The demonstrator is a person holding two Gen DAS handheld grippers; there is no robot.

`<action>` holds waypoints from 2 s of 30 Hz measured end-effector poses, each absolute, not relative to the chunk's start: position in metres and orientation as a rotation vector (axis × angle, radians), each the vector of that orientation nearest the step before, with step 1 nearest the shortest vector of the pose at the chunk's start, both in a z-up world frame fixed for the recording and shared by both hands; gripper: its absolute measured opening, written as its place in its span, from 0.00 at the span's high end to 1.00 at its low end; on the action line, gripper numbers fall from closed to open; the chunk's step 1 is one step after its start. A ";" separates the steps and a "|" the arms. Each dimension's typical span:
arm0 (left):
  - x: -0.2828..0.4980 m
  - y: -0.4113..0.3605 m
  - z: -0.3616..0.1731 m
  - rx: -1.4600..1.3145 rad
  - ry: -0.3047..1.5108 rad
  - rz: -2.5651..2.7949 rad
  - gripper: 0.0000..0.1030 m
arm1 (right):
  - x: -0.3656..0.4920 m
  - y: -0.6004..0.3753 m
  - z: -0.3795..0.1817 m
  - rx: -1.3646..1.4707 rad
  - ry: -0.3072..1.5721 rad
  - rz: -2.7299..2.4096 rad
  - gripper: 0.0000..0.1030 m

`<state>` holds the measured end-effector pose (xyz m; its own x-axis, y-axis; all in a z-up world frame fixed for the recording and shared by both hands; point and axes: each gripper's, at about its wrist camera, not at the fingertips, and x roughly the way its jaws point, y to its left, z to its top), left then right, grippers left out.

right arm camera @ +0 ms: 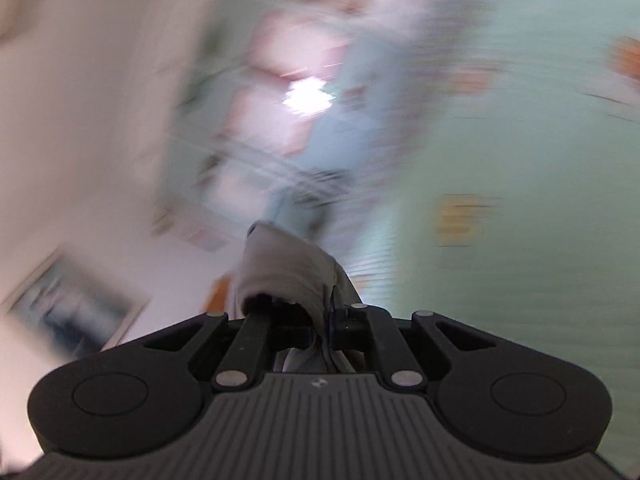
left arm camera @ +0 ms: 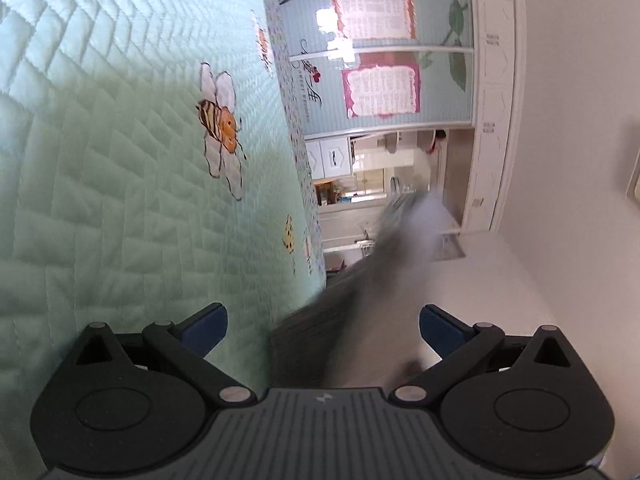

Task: Fold clothes

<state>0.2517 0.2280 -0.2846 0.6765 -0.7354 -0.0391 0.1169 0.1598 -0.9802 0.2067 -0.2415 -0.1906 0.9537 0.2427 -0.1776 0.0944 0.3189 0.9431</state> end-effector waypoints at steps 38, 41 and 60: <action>0.203 0.071 -0.261 -1.025 0.933 -0.608 0.01 | 0.075 -0.313 -0.266 1.384 0.433 0.313 0.13; 0.202 0.073 -0.256 -1.012 0.936 -0.592 0.01 | 0.090 -0.331 -0.257 1.374 0.414 0.237 0.13; 0.215 0.039 -0.258 -0.981 0.957 -0.722 0.02 | 0.154 -0.336 -0.218 0.715 0.747 0.103 0.54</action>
